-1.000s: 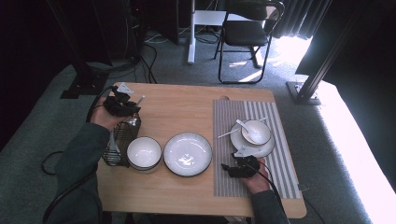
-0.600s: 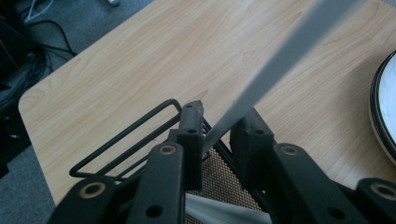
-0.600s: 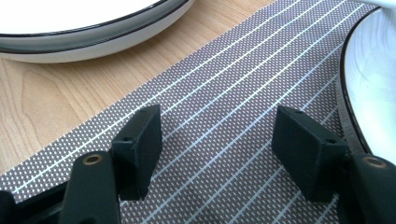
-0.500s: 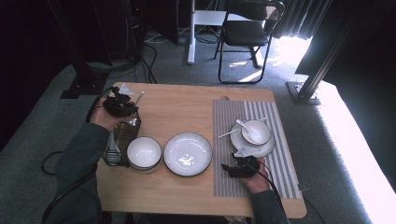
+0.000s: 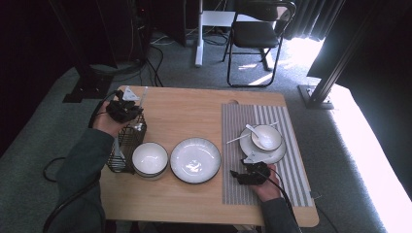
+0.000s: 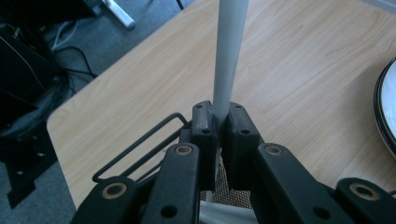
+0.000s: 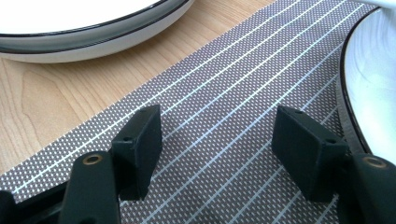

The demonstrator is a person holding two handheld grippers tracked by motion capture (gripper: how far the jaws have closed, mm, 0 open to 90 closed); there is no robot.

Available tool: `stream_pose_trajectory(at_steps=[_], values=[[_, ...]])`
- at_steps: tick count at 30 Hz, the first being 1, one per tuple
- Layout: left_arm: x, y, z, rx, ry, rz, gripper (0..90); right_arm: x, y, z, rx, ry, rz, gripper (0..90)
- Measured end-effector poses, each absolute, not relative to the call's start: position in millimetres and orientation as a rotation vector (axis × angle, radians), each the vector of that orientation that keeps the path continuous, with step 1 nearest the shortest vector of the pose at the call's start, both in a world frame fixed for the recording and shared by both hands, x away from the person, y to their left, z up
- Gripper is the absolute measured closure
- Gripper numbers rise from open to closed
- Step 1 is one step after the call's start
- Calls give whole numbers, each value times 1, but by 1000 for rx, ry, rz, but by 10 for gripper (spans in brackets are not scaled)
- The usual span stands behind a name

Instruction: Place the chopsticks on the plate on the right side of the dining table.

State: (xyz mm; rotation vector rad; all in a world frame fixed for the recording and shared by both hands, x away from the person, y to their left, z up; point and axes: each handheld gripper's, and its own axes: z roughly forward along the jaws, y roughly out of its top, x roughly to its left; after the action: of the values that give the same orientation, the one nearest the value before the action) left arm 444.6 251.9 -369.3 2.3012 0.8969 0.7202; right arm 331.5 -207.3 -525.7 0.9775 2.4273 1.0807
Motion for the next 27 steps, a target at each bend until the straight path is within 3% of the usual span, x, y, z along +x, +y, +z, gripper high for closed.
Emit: stream_pose_trajectory(at_steps=[27], values=[[413,239,-302,2027,635,798,850,331,-207,-526,977,2427,1080,328]])
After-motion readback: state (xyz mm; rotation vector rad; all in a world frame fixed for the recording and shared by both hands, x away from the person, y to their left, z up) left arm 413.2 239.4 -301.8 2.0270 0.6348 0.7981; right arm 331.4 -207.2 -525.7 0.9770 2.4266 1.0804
